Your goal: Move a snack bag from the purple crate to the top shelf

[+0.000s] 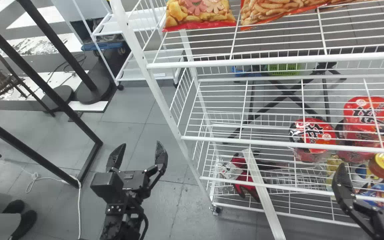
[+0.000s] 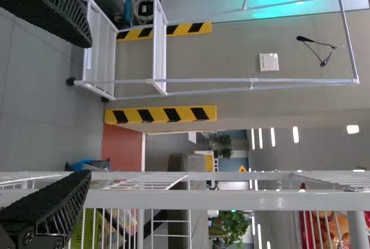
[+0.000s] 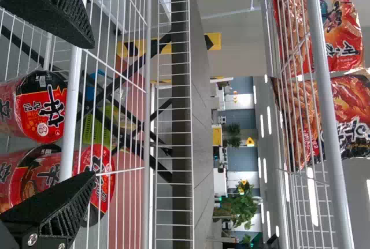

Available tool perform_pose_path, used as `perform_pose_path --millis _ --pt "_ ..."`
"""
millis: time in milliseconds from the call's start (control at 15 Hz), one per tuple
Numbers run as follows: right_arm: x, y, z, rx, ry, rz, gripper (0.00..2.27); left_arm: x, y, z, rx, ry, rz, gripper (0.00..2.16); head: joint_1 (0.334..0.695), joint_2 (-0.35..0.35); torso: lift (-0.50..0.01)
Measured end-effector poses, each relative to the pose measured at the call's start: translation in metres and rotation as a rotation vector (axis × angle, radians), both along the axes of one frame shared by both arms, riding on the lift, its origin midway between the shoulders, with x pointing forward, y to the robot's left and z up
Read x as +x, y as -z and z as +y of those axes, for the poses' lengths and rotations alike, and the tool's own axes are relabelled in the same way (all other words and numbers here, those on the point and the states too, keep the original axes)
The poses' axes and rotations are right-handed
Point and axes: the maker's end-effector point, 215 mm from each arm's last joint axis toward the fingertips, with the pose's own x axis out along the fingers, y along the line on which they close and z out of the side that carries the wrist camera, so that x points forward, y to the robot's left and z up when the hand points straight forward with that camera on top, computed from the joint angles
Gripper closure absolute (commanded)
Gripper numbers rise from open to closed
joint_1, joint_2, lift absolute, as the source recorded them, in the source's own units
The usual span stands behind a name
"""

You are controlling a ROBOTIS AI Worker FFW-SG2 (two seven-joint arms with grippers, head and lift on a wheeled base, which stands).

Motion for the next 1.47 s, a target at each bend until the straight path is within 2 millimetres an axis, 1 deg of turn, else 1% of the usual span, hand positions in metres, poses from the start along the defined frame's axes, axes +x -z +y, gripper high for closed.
perform_pose_path --millis 333,533,1467 --pt "-0.0005 0.0009 0.0035 -0.011 -0.001 0.002 0.00 -0.0005 0.0011 0.0010 -0.001 -0.006 0.000 0.01 0.695 0.323 -0.317" --pt "-0.0001 0.0015 0.0004 -0.015 0.018 0.003 0.00 -0.0006 0.0011 -0.0003 -0.004 -0.006 -0.002 0.01 0.695 0.318 -0.329" --pt "0.0000 0.0039 -0.0016 -0.012 0.025 0.011 0.00 -0.0018 0.0035 -0.0018 -0.003 -0.006 0.003 0.01 0.695 0.314 -0.384"
